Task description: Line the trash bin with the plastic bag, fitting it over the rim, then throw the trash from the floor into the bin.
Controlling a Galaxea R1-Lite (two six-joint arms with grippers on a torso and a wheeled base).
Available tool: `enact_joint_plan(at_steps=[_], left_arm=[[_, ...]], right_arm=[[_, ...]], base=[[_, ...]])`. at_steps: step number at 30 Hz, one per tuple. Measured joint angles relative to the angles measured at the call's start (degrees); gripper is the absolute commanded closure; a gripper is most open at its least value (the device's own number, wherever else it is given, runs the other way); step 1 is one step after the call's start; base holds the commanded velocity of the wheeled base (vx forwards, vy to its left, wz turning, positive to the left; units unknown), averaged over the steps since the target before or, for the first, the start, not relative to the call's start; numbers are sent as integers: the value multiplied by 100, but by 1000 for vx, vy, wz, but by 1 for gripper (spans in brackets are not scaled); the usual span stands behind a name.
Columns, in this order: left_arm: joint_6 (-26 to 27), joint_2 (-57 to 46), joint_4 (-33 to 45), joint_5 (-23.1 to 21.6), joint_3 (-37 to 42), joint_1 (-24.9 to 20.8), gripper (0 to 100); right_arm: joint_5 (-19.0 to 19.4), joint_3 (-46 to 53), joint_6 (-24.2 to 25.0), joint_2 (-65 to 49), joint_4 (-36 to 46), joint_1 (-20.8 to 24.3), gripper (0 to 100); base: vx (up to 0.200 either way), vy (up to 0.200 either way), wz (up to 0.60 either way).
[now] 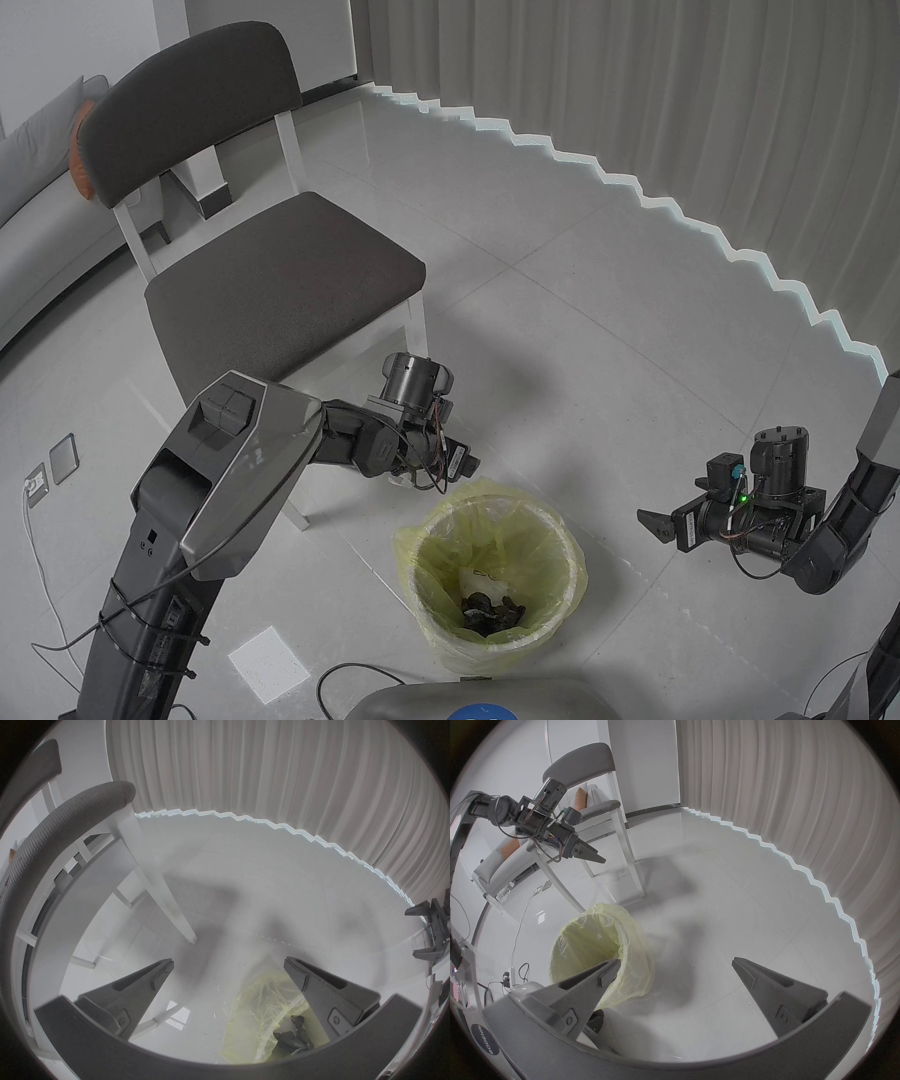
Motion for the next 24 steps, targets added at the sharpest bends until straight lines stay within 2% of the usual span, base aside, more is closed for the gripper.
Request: enact_joint_plan(at_steps=[9, 24], left_arm=[[50, 302, -294, -5, 249, 35, 0], [79, 696, -245, 4, 215, 276, 0]], right_arm=[[0, -5, 0, 10, 0, -4, 0], [0, -7, -2, 10, 0, -17, 0]], base=[[0, 0, 0], [0, 0, 0]])
